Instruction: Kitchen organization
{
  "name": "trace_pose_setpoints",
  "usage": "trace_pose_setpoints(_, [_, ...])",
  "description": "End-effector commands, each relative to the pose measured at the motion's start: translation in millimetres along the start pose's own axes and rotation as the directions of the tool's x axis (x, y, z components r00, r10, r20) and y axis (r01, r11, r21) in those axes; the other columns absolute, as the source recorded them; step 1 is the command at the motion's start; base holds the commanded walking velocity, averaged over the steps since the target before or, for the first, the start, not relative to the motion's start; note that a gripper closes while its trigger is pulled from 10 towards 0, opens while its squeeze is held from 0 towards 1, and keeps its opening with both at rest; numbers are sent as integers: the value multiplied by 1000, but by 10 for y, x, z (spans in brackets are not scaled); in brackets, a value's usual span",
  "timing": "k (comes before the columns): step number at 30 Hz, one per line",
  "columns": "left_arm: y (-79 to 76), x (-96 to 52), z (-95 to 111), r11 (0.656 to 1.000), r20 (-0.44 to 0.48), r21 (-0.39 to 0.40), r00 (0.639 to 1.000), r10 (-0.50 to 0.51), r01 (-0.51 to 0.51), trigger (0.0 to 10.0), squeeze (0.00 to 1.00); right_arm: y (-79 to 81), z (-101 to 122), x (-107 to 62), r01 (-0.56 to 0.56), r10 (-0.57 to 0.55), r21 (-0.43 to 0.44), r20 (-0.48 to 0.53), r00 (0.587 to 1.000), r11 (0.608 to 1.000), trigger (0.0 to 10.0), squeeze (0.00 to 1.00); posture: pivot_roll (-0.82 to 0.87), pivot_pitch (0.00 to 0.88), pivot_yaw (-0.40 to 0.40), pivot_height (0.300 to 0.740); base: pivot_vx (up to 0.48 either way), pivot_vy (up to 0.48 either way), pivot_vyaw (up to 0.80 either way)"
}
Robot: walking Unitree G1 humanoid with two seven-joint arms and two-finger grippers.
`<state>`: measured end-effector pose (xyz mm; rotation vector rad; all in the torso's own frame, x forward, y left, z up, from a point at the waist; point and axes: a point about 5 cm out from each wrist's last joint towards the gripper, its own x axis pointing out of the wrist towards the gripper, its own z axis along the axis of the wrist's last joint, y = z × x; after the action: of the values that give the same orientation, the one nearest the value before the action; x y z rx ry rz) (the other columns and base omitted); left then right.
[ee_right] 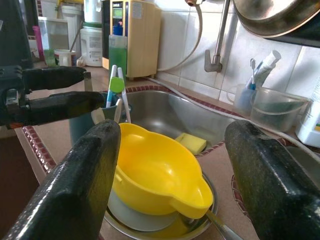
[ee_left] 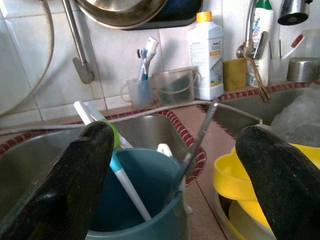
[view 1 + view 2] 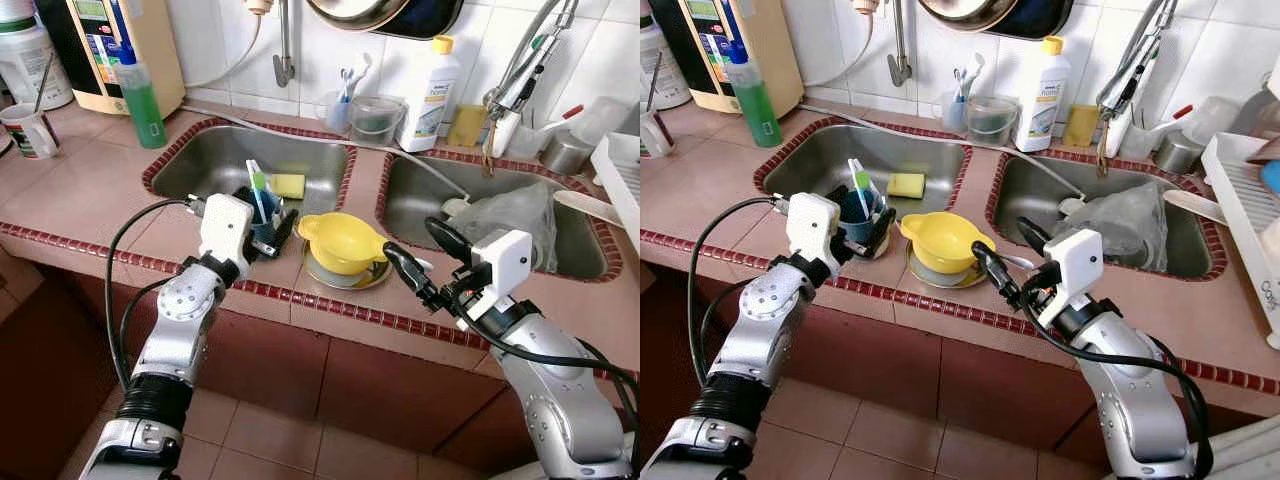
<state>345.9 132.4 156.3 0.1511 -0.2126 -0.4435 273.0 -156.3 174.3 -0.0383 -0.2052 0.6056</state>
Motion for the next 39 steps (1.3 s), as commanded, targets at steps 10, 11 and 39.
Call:
trace_pose_setpoints(10, [-21,75,35,999,3,23,1000,-25,25,0,0,23,37,-8,-8,8,-20,-2,1000,1000,10000,0,-61,0,23,740,0,0,0])
trace_pose_setpoints(11, [-23,78,38,999,3,24,1000,-26,26,0,0,23,37,-8,-8,8,-19,-2,1000,1000,10000,0,-61,0,23,740,0,0,0])
trace_pose_setpoints(39, [-78,137,64,998,3,35,999,-51,51,0,0,123,27,-66,-55,55,7,-24,998,998,10000,0,-68,13,33,740,0,0,0])
